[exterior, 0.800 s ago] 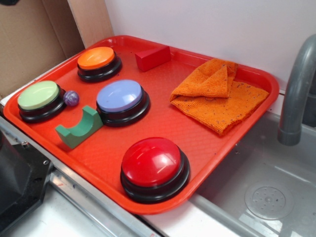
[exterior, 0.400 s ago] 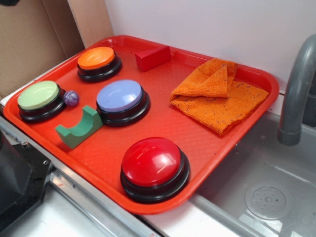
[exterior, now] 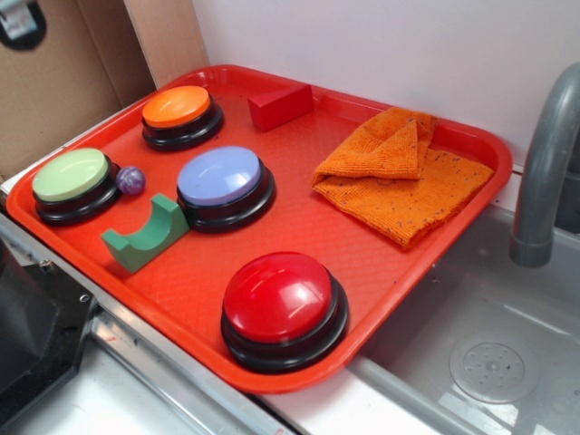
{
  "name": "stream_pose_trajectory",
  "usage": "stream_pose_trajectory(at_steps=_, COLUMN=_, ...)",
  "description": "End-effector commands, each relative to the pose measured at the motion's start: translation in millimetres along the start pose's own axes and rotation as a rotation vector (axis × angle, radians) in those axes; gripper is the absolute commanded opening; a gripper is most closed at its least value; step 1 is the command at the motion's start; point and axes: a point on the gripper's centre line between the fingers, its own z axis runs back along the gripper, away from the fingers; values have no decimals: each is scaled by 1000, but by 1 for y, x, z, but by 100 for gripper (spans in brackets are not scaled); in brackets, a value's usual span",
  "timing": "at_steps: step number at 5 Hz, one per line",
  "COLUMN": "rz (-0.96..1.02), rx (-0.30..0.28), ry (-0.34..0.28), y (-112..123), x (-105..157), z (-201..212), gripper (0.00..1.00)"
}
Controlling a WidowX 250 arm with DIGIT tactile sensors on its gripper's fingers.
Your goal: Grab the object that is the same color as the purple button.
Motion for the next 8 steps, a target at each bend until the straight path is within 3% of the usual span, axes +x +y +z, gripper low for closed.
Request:
stream_pose_trajectory(at_steps=1, rz=-203, rx=14, ry=-50, y=28, x=5, z=-26, gripper=100)
stream_pose_trajectory(at_steps=2, rz=-282, rx=-4, ry=-76, y=44, x=6, z=-45, gripper=100)
stream_pose_trajectory(at_steps=5, rz=-458, rx=69, ry=-17, y=76, x=21, z=-107, gripper=100)
stream_pose_trajectory(at_steps=7, rz=-479, rx=89, ry=-90, y=85, x=27, z=-144, gripper=100)
stream_pose_trajectory(at_steps=8, rz=-498, rx=86, ry=-88, y=85, x=33, z=-160, gripper=100)
